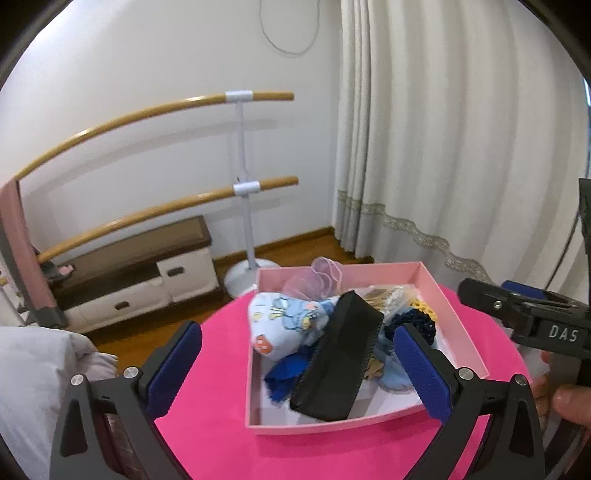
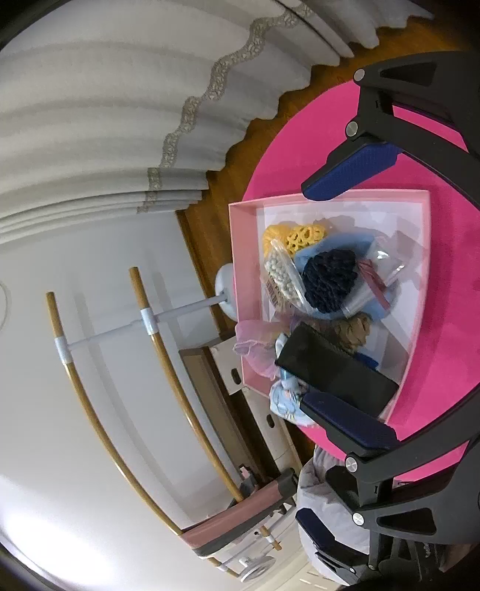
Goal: Organize soft objects
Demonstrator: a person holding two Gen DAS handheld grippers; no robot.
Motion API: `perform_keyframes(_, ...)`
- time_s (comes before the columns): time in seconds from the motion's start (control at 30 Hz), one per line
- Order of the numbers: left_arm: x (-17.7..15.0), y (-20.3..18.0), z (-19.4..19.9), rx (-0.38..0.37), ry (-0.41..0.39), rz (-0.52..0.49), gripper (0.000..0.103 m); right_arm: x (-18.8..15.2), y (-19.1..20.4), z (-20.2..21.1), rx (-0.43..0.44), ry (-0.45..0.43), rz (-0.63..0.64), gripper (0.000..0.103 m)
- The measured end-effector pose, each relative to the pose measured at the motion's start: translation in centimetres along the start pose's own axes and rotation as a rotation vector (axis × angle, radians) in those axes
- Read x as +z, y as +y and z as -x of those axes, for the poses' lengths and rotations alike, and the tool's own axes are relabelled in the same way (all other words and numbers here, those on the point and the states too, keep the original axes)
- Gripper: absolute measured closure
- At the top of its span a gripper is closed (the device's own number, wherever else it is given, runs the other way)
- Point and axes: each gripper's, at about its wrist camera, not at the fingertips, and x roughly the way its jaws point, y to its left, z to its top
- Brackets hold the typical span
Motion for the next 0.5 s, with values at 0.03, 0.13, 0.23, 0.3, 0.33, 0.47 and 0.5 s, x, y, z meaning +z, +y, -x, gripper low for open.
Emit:
perform_keyframes(0.03, -0.2, 0.1, 0.7, 0.005, -0.008, -0.001, 0.000, -0.1, 0.3, 0.8, 0.000, -0.010, 0.004, 0.000)
perform_keyframes(0.13, -0.7, 0.2, 3.0, 0.030, -0.035, -0.005, 0.000, -0.4, 1.4, 3.2, -0.007, -0.037, 0.017, 0.000)
perform_keyframes(0.23, -1.4, 0.3, 5.8, 0.053, -0.071, -0.007, 0.000, -1.1, 2.5, 5.9, -0.015, -0.077, 0.033, 0.000)
perform_keyframes(0.3, -2.0, 0.3, 7.6, 0.067, -0.095, -0.009, 0.000, -1.7, 3.2, 7.8, -0.038, -0.102, 0.047, 0.000)
perform_keyframes(0.33, -2.4, 0.2, 8.7, 0.076, -0.108, -0.013, 0.000, -2.2, 3.6, 8.9, -0.049, -0.115, 0.054, 0.000)
perform_keyframes(0.47, -4.8, -0.7, 11.9, 0.120, -0.145, -0.037, 0.000, -4.5, 4.8, 13.4, -0.085, -0.176, 0.072, 0.000)
perform_keyframes(0.5, -5.6, -1.0, 12.8, 0.127, -0.156, -0.042, 0.000, -5.1, 5.0, 14.3, -0.092, -0.189, 0.075, 0.000)
